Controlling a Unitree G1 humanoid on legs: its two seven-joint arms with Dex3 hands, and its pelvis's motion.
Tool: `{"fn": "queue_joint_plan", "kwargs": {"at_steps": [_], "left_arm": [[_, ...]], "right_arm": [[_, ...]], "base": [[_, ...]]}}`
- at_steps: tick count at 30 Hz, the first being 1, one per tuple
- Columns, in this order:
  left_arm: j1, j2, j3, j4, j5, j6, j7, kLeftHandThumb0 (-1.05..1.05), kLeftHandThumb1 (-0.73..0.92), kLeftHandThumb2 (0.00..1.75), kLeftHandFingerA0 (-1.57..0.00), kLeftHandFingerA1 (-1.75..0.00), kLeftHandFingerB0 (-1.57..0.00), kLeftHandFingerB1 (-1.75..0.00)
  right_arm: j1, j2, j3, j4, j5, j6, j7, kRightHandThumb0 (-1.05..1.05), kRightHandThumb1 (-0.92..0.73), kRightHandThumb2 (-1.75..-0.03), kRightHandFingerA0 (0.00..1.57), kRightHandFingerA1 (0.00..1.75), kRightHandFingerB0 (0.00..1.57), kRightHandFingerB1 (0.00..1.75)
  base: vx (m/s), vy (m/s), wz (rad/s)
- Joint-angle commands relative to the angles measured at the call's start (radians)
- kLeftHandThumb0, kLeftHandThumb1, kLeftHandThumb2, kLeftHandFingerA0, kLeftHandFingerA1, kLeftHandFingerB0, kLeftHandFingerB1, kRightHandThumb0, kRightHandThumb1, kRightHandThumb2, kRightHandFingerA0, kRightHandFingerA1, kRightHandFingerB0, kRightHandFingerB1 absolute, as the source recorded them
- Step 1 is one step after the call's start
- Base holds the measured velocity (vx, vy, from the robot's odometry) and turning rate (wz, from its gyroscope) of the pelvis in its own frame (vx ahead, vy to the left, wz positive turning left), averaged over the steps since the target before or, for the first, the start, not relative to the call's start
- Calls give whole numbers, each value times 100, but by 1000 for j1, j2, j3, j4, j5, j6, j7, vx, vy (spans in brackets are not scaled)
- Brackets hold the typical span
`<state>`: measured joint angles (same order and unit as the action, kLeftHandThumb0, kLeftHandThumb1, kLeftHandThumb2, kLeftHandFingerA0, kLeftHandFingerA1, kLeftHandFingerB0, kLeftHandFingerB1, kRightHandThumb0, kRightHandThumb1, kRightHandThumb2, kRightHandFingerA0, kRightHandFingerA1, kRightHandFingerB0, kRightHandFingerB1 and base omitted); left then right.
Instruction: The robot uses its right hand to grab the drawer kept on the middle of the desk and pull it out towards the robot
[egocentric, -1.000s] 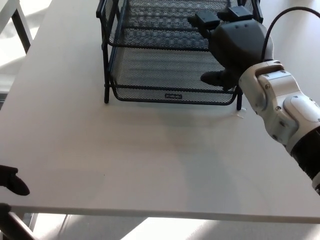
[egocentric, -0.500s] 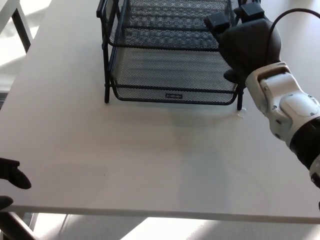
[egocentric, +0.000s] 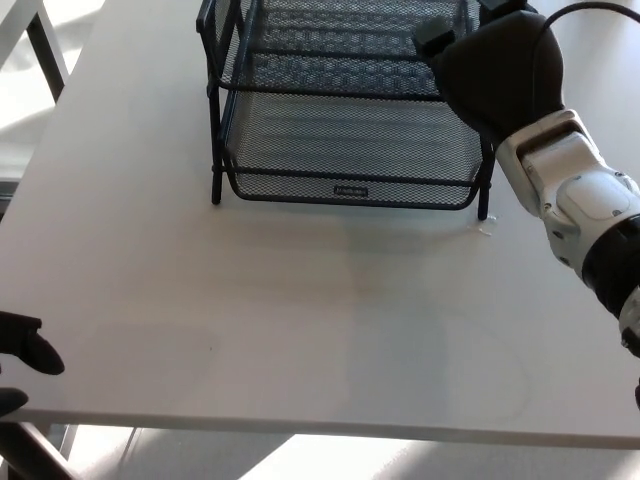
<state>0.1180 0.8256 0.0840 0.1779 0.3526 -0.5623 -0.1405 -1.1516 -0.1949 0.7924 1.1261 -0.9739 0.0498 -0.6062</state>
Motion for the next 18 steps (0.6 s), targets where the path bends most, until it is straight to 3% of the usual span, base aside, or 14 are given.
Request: {"fn": "queue_joint_plan", "kwargs": {"at_steps": [1, 6, 7, 9, 10, 18], "left_arm": [[-9, 21, -6, 17, 19, -25, -23, -30, 58, 57, -80, -90, -83, -64], [-4, 20, -3, 7, 18, -7, -29, -29, 58, 57, -79, -86, -83, -60], [-6, 19, -3, 9, 14, -6, -31, -30, 58, 57, -79, -86, -83, -61], [-7, 18, -4, 11, 14, -6, -31, -30, 58, 57, -79, -85, -83, -60], [-4, 20, -1, 5, 14, -9, -31, -30, 58, 57, -79, -88, -82, -61], [-5, 19, -1, 8, 21, -13, -27, -29, 57, 56, -79, -90, -83, -62]], "right_arm": [[-25, -28, 8, 33, -38, -59, -217, -40, -49, -60, 88, 152, 91, 63], [-17, -22, 5, 43, -33, -71, -279, -42, -49, -59, 90, 165, 95, 79], [-15, -20, 4, 45, -33, -71, -290, -38, -36, -87, 119, 130, 91, 93], [-11, -17, 2, 48, -30, -73, -301, -38, -36, -88, 119, 131, 91, 92], [-5, -18, -3, 44, -24, -95, -320, -43, -48, -59, 90, 167, 96, 78], [37, -38, -31, 7, -3, -121, -397, -48, -51, -55, 92, 162, 96, 69]], "base": [[0, 0, 0], [0, 0, 0], [0, 0, 0], [0, 0, 0], [0, 0, 0], [0, 0, 0]]}}
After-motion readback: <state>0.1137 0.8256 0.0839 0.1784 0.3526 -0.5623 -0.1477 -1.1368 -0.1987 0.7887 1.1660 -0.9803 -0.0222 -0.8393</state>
